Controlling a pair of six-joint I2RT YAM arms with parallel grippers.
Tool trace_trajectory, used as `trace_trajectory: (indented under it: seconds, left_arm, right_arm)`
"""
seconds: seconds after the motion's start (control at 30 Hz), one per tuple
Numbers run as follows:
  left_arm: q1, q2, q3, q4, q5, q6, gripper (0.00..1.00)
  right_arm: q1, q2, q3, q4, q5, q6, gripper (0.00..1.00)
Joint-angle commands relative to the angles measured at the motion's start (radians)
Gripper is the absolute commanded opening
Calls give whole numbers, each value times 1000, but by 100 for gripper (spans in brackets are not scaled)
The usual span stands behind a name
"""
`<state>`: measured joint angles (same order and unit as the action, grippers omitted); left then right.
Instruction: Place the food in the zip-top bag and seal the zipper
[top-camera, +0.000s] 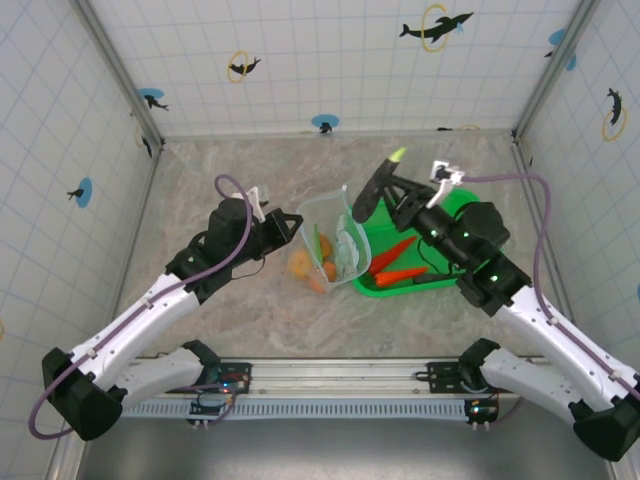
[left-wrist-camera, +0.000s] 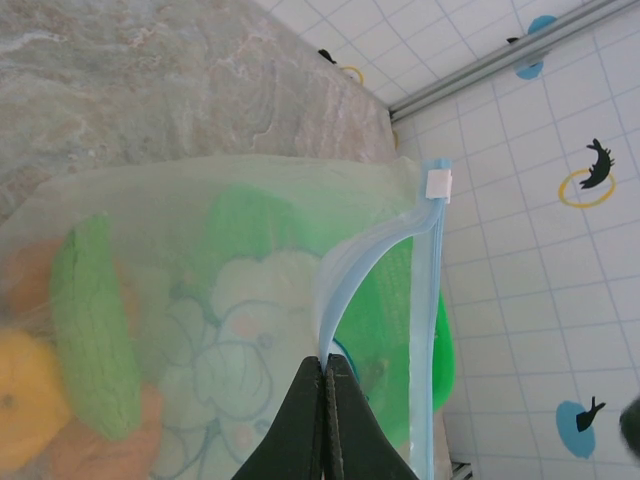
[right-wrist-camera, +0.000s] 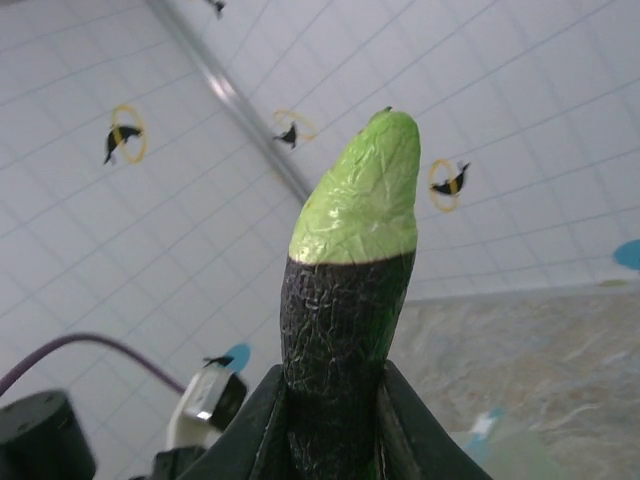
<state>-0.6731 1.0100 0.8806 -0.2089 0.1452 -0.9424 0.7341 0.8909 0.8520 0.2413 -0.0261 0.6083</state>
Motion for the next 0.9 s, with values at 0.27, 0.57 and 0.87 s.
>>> trace_trajectory:
  seconds: [0.27,0.57,0.87]
  left_arm:
    - [1,-1,39,16,16,-5,0]
    - [1,6,52,16,25,-4,0]
    - [1,10,45,23,43,-2,0]
  right_arm:
    - [242,171,-35,47,111,-162,18]
    - [277,267,-126,60,171,-119,19]
    - [277,352,-139,-14,212,-108,38]
